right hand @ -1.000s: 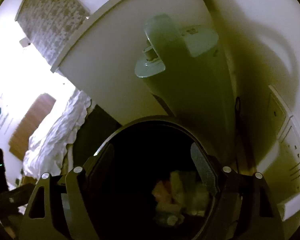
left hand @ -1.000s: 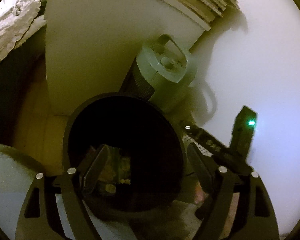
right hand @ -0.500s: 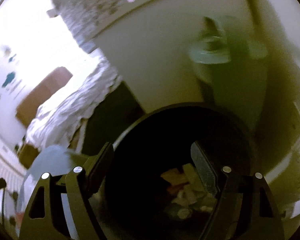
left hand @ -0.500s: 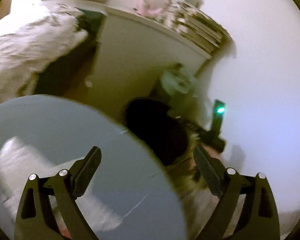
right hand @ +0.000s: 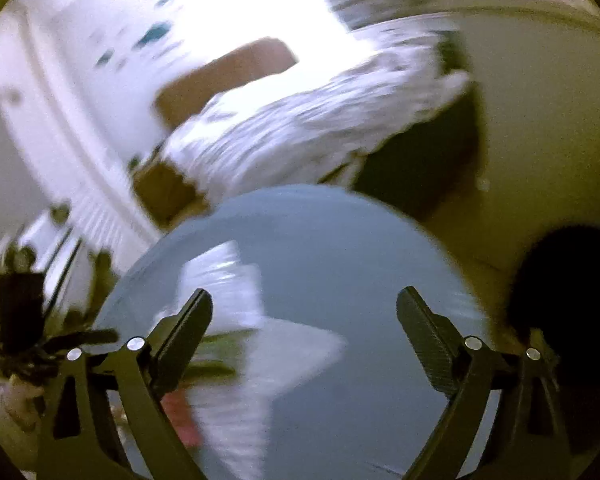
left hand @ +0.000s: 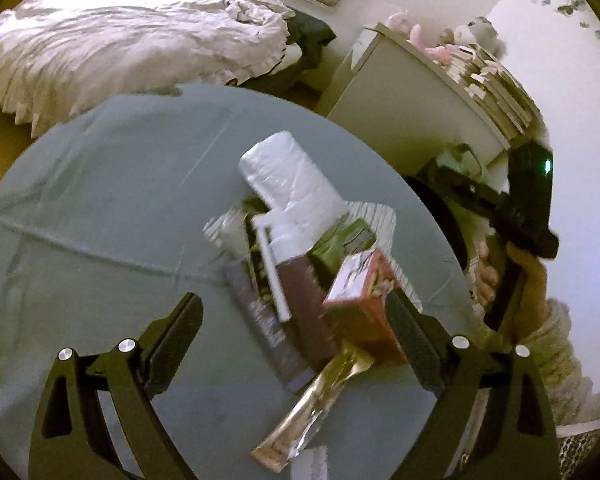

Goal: Collect trash
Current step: 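Grasp the brown pump bottle with left tool while right tool grasps the white plastic bag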

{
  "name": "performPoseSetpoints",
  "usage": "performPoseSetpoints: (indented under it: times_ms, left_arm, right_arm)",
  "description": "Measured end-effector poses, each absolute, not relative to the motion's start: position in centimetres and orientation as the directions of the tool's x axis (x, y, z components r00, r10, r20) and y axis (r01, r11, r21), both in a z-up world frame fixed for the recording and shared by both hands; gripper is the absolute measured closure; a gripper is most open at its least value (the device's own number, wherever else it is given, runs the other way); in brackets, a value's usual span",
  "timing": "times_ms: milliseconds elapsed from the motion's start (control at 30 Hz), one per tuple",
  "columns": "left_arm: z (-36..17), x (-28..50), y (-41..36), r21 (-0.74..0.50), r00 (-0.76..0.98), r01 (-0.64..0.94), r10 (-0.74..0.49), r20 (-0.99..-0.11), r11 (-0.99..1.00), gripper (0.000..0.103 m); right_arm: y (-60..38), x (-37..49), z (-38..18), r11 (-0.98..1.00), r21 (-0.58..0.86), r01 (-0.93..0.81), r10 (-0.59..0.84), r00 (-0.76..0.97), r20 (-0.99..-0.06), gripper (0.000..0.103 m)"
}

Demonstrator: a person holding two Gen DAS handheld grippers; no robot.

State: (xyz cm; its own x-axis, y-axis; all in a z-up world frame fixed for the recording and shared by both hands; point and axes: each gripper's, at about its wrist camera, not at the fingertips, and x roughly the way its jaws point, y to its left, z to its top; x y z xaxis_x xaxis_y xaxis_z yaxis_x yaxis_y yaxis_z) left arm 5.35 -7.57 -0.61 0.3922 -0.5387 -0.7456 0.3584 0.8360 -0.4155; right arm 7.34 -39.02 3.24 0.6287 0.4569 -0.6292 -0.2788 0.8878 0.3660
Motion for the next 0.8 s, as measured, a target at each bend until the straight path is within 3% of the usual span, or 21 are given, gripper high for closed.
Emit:
performPoseSetpoints:
  times_ms: [167, 367, 400, 433, 600, 700, 800]
  left_arm:
    - [-1.2, 5.1, -6.8, -0.440, 0.390, 0.355, -0.558, -0.732, 0.825, 0.012]
    - [-1.3, 5.1, -6.7, -0.443, 0.392, 0.367, -0.568, -0.724, 0.818, 0.012]
    - [-1.4, 5.1, -6.7, -0.442, 0.391, 0.369, -0.568, -0.724, 0.818, 0.012]
    - [-1.5, 5.2, -6.8, -0.440, 0.391, 0.368, -0.566, -0.726, 0.819, 0.012]
    - [-1.6, 6.0, -7.4, -0.432, 0.389, 0.367, -0.558, -0.733, 0.824, 0.012]
    - [-1.6, 6.7, -8.1, -0.419, 0.392, 0.367, -0.547, -0.740, 0.830, 0.012]
    - [-1.7, 7.5, -9.1, -0.407, 0.383, 0.365, -0.533, -0.754, 0.838, 0.027]
  right_arm:
    - [-29.7, 11.2, 3.7, 0.863, 0.284, -0.418, 0.479, 0.498, -0.723, 0.005]
    - [-21.7, 15.8, 1.0, 0.874, 0.093, -0.477, 0.313, 0.405, -0.859, 0.005]
    - [-21.1, 16.0, 0.1, 0.880, 0.050, -0.472, 0.261, 0.394, -0.881, 0.006]
    - [-20.7, 16.2, -0.6, 0.888, 0.020, -0.460, 0.219, 0.383, -0.897, 0.020]
    - [-23.9, 15.8, -0.4, 0.907, 0.191, -0.375, 0.339, 0.382, -0.860, 0.050]
    - [-27.2, 14.8, 1.2, 0.904, 0.293, -0.310, 0.410, 0.439, -0.800, 0.053]
    - [-30.3, 13.3, 2.6, 0.888, 0.369, -0.273, 0.459, 0.498, -0.736, 0.053]
